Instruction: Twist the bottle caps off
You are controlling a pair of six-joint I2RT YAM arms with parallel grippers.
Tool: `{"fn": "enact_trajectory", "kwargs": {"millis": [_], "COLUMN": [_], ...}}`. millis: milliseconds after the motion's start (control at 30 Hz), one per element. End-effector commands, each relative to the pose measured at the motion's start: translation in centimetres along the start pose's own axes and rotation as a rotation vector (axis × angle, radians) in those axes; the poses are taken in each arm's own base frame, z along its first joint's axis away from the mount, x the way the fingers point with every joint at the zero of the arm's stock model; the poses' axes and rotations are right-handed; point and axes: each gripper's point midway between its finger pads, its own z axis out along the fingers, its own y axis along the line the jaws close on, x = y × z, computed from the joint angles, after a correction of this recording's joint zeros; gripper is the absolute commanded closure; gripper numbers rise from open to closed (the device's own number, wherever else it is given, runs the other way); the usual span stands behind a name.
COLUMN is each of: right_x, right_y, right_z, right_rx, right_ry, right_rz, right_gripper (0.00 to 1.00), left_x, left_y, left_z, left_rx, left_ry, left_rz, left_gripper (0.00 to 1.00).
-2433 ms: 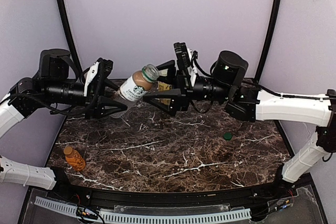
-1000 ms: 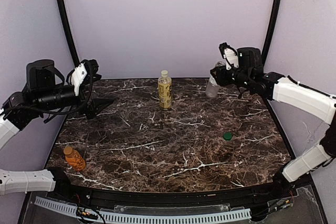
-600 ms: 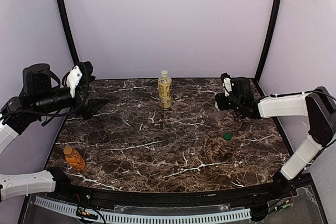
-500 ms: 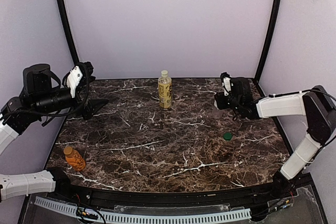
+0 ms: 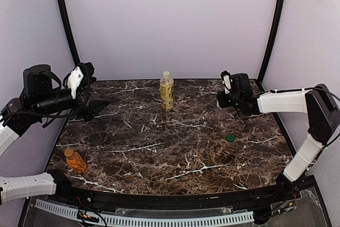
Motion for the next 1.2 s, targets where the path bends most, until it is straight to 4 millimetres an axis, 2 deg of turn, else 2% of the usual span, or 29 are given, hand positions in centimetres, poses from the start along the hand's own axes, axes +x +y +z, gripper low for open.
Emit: {"fn": "enact_trajectory", "kwargs": {"millis": [0, 233, 333, 433, 533, 733, 800, 867, 933, 967, 1000, 1033, 1067, 1100, 1133, 1167], "right_x": [0.7, 1.6, 1.6, 1.3, 0.8, -0.2, -1.1, -1.7, -2.9, -3.6, -4.2, -4.9, -5.5, -6.2, -7.0, -7.6], "right_y": [-0.6, -0.5, -0.3, -0.2, -0.3, -0.3, -0.3, -0.3, -0.3, -0.1, 0.1, 0.2, 0.4, 0.6, 0.8, 1.0], "right_z": [0.6, 0.7, 0.8, 0.7, 0.4, -0.4, -0.8, -1.6, -2.7, -3.3, -3.9, -4.6, -5.2, -5.9, -6.7, -7.4], "right_rx": [0.048, 0.033, 0.025, 0.02, 0.026, 0.018, 0.017, 0.016, 0.008, -0.001, -0.011, -0.021, -0.028, -0.033, -0.04, -0.043], "right_ry": [0.094, 0.08, 0.078, 0.073, 0.066, 0.065, 0.052, 0.055, 0.033, 0.019, 0.007, -0.007, -0.019, -0.035, -0.055, -0.071], "right_rz": [-0.032, -0.016, -0.01, -0.009, -0.011, -0.019, -0.016, -0.018, -0.022, -0.028, -0.037, -0.047, -0.059, -0.069, -0.075, -0.083], "right_gripper": [0.6, 0.59, 0.56, 0.36, 0.02, 0.02, 0.01, 0.01, 0.01, 0.01, 0.01, 0.01, 0.02, 0.02, 0.02, 0.01], "left_x": [0.1, 0.1, 0.1, 0.1, 0.0, 0.3, 0.9, 2.4, 5.8, 8.9, 10.7, 13.3, 15.2, 17.3, 18.7, 20.0], "left_y": [0.0, 0.0, 0.0, 0.0, 0.0, -0.2, -0.7, -1.8, -3.8, -4.9, -5.3, -6.5, -6.8, -7.8, -7.6, -8.1], "left_z": [0.0, -0.1, -0.1, -0.1, -0.1, 0.0, 0.0, -0.1, -0.6, -1.4, -1.9, -3.6, -4.3, -6.7, -7.6, -9.6], "left_rx": [-0.001, -0.003, -0.004, -0.005, -0.005, 0.007, 0.027, 0.086, 0.193, 0.255, 0.297, 0.387, 0.448, 0.544, 0.587, 0.658], "left_ry": [-0.008, -0.013, -0.013, -0.013, -0.015, -0.009, 0.01, 0.063, 0.18, 0.301, 0.371, 0.493, 0.58, 0.7, 0.798, 0.897], "left_rz": [0.0, 0.006, 0.008, 0.008, 0.01, 0.013, 0.023, 0.069, 0.219, 0.245, 0.337, 0.355, 0.425, 0.427, 0.464, 0.458], "left_gripper": [0.01, 0.01, 0.01, 0.01, 0.01, 0.01, 0.01, 0.01, 0.01, 0.01, 0.01, 0.01, 0.01, 0.02, 0.04, 0.05]}}
